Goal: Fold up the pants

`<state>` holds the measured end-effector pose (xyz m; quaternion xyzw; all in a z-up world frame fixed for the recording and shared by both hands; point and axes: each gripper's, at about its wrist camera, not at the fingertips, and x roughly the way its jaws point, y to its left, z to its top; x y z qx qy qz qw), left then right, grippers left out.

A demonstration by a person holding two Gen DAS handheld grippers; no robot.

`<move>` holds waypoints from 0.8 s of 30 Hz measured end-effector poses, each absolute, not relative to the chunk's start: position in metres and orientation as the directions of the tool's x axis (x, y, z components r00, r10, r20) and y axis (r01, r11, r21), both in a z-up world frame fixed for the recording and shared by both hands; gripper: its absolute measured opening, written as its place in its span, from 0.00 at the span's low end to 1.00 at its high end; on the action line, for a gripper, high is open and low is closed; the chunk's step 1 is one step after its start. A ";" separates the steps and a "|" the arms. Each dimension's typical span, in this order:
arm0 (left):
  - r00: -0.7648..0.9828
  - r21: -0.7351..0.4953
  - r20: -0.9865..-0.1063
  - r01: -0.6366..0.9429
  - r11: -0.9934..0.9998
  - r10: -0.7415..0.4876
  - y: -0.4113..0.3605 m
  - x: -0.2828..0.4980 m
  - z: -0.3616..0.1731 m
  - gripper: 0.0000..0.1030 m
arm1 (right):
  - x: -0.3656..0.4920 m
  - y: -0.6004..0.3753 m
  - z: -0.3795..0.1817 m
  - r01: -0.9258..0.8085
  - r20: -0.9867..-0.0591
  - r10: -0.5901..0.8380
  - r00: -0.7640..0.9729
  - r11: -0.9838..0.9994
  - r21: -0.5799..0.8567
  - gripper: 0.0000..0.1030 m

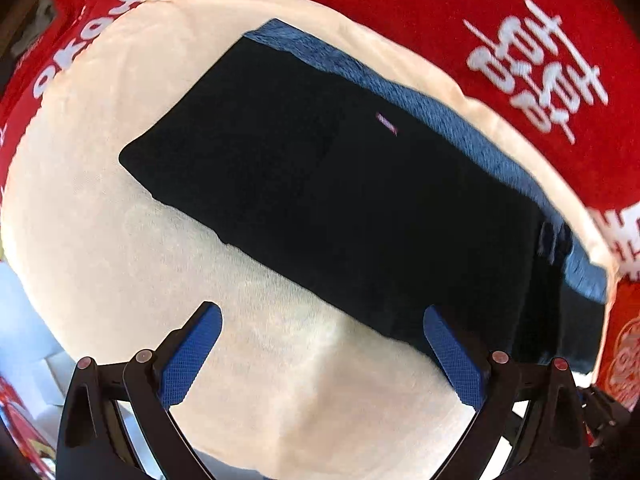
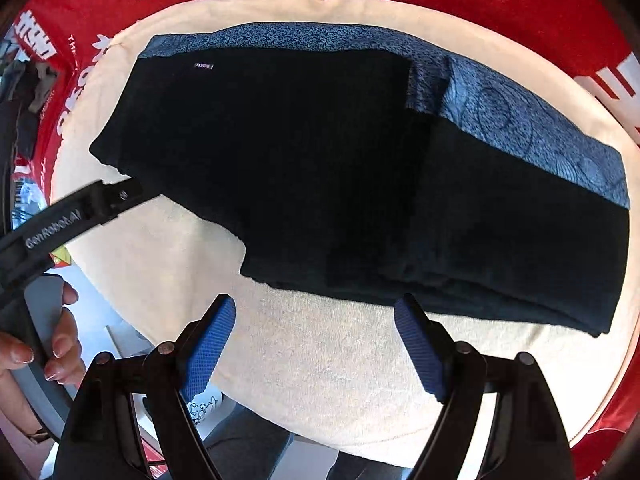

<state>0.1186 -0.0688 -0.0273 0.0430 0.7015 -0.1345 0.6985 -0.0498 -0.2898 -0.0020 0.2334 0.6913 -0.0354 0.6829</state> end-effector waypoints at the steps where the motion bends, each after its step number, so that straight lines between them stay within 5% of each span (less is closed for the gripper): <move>1: -0.021 -0.141 -0.990 0.239 0.961 -0.140 -0.068 0.121 -0.028 0.98 | -0.048 -0.290 -0.003 0.371 -0.961 0.274 0.039 0.889 0.268 0.82; 24: -0.007 -0.292 -0.956 0.110 0.950 -0.293 -0.029 0.154 -0.022 0.98 | -0.040 -0.281 -0.019 0.370 -0.961 0.273 -0.030 0.897 0.243 0.82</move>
